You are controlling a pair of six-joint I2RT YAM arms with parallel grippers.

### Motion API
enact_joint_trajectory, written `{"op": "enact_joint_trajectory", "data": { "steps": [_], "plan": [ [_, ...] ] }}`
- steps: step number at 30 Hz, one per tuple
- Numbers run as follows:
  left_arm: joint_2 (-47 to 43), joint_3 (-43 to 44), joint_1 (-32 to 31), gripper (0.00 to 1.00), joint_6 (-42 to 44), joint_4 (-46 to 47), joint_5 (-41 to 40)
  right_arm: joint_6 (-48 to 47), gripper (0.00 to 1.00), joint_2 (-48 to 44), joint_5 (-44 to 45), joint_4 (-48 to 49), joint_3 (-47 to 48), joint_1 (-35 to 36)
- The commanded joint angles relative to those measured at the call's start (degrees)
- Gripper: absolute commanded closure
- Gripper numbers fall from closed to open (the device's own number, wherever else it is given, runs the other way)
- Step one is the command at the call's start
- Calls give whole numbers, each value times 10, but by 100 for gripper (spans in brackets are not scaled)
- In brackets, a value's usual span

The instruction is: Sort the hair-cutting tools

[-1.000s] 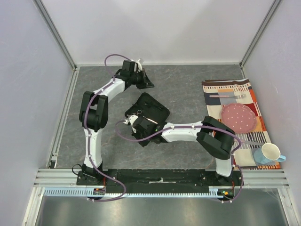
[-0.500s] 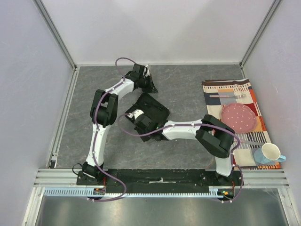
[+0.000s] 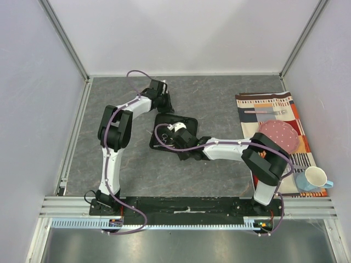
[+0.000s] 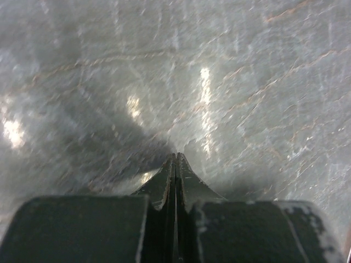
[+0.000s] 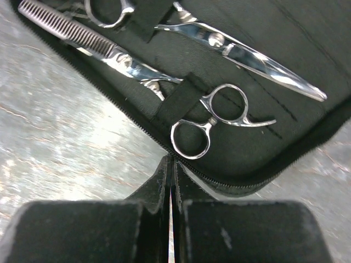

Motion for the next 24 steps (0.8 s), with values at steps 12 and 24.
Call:
{"op": "enact_joint_trajectory", "data": {
  "steps": [12,24],
  "plan": [
    [-138,-242,-8,98,-18,14,-48,-1,100,-114,67,-86,-79,-11],
    [-319,-204,-8,97,2,-152,-240,-14,100,-131,100,-120,-45,17]
  ]
}}
